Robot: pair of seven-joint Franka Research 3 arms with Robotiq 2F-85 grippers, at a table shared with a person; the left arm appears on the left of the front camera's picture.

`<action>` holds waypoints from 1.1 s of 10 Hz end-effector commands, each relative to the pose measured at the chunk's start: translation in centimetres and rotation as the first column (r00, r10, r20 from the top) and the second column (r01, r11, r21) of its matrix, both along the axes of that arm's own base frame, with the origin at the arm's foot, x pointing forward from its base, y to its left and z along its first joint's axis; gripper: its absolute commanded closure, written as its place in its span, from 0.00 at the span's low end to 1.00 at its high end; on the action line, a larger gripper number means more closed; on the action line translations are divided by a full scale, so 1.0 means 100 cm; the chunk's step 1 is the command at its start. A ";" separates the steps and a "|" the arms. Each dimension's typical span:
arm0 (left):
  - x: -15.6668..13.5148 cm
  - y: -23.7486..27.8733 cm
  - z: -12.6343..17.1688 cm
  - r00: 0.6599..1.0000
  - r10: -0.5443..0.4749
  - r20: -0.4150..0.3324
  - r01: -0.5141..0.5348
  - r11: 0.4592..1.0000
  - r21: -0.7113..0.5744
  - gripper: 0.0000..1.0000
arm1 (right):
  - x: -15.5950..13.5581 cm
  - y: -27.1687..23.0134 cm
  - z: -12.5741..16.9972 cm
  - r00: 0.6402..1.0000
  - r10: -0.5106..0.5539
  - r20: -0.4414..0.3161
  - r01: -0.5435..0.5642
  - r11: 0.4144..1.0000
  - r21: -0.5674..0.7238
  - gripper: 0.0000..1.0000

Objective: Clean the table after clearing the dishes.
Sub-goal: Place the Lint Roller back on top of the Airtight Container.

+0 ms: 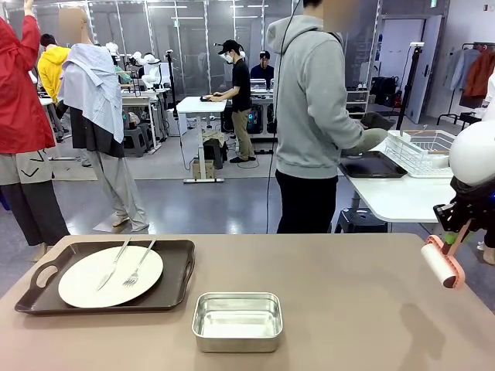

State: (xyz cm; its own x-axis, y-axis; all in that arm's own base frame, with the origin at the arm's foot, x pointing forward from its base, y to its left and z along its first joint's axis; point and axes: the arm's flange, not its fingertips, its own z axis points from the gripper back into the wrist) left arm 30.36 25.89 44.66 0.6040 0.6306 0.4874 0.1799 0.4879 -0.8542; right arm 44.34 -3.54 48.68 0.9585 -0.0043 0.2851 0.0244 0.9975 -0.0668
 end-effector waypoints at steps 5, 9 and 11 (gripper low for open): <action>0.000 0.003 0.002 1.000 -0.002 0.027 0.002 1.000 -0.007 0.00 | -0.004 0.121 0.085 0.874 0.452 0.178 -0.390 0.871 -0.299 0.78; 0.000 0.003 0.002 1.000 -0.002 0.027 0.002 1.000 -0.007 0.00 | -0.056 0.305 0.102 0.430 0.896 0.112 -0.794 0.434 -0.425 0.78; 0.000 0.003 0.002 1.000 -0.002 0.027 0.002 1.000 -0.007 0.00 | -0.106 0.362 0.084 0.158 0.987 0.038 -0.921 0.161 -0.356 0.78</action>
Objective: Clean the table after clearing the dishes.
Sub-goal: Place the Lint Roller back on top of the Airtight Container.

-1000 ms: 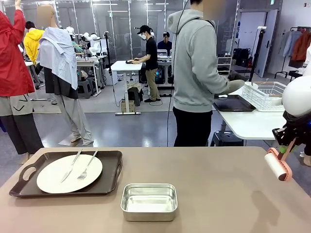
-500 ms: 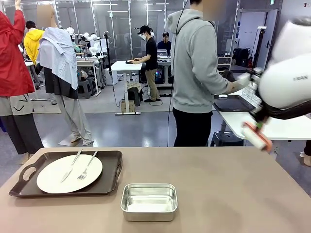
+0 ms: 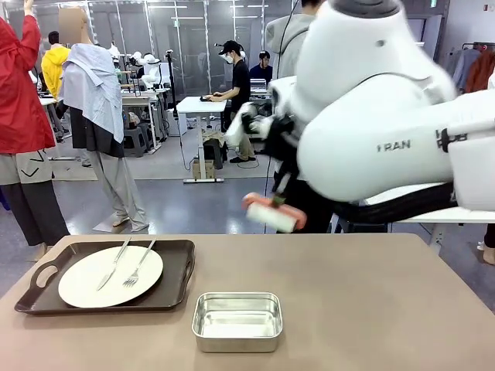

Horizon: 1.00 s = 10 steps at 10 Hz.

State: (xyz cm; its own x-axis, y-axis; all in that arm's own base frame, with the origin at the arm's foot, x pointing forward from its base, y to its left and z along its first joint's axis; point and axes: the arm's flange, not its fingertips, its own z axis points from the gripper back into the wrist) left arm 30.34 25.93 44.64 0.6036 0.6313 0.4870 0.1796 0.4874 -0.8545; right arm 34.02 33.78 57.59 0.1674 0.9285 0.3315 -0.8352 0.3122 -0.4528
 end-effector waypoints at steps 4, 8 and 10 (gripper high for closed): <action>0.001 0.003 0.002 1.000 -0.002 0.027 0.002 1.000 -0.007 0.00 | -0.039 0.046 -0.045 0.934 0.309 -0.178 -0.337 0.929 -0.153 0.78; 0.001 0.003 0.002 1.000 -0.002 0.027 0.002 1.000 -0.007 0.00 | -0.051 0.051 -0.051 0.938 0.308 -0.161 -0.328 0.937 -0.119 0.78; 0.001 0.003 0.002 1.000 -0.002 0.027 0.002 1.000 -0.007 0.00 | -0.046 0.048 -0.052 0.941 0.299 -0.160 -0.321 0.937 -0.139 0.78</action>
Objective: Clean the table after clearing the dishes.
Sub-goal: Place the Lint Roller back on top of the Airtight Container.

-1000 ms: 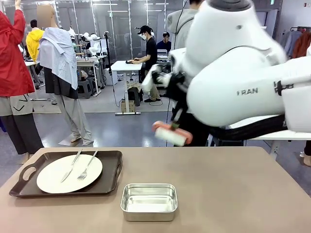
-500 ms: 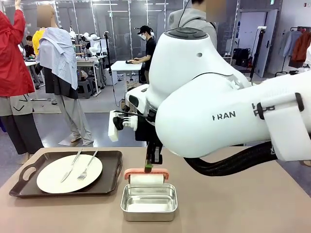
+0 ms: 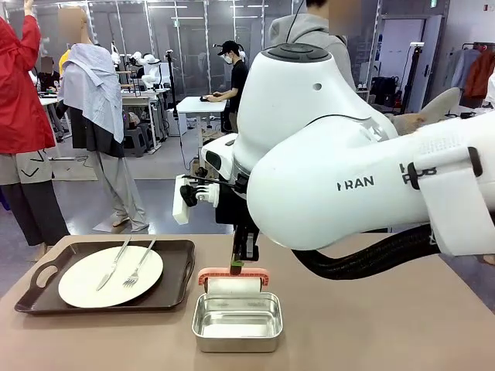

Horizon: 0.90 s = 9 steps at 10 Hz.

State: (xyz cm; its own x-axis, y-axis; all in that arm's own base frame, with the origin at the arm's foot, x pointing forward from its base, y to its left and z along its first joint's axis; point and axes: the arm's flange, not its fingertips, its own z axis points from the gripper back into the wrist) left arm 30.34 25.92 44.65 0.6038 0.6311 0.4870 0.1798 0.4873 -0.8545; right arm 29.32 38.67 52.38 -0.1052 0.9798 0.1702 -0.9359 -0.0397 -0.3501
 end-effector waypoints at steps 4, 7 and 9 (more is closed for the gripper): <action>0.000 0.003 0.002 1.000 -0.002 0.027 0.002 1.000 -0.007 0.00 | 0.050 0.010 -0.030 0.974 -0.052 -0.221 0.039 0.997 -0.065 0.78; 0.000 0.003 0.002 1.000 -0.002 0.027 0.002 1.000 -0.007 0.00 | 0.090 0.018 -0.060 0.949 -0.082 -0.304 0.062 0.995 -0.074 0.78; 0.000 0.003 0.002 1.000 -0.002 0.027 0.002 1.000 -0.007 0.00 | 0.117 0.025 -0.079 0.939 -0.094 -0.330 0.060 0.992 -0.111 0.78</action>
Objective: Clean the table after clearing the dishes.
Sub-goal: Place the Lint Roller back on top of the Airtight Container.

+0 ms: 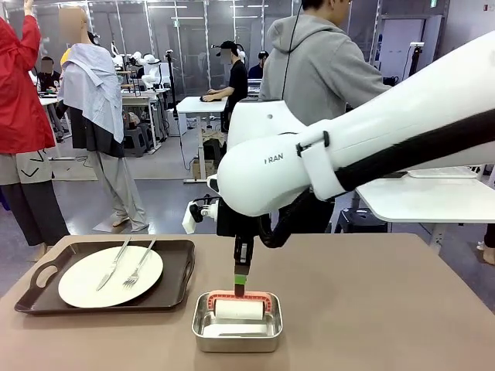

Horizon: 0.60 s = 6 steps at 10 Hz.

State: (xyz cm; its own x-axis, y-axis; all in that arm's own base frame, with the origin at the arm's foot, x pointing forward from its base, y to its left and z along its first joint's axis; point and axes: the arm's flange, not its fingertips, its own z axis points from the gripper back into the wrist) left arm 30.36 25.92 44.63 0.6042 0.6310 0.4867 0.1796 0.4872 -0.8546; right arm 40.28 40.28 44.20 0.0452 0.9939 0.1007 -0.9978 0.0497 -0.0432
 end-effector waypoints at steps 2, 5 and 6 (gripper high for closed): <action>0.000 0.003 0.002 1.000 -0.002 0.027 0.002 1.000 -0.007 0.00 | 0.026 0.013 -0.014 0.996 0.045 -0.079 -0.046 0.999 -0.015 0.78; 0.000 0.003 0.002 1.000 -0.002 0.027 0.002 1.000 -0.007 0.00 | 0.041 0.016 -0.032 0.996 0.029 -0.088 -0.033 0.998 -0.044 0.78; 0.000 0.003 0.002 1.000 -0.002 0.027 0.002 1.000 -0.007 0.00 | 0.042 0.015 -0.032 0.995 0.027 -0.092 -0.031 0.998 -0.049 0.57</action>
State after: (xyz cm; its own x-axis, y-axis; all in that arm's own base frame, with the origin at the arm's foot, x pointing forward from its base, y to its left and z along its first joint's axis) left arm 30.36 25.92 44.63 0.6042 0.6310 0.4866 0.1796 0.4872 -0.8547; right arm 44.60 41.63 41.01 0.0387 0.9971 0.0659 -0.9984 0.0358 0.0447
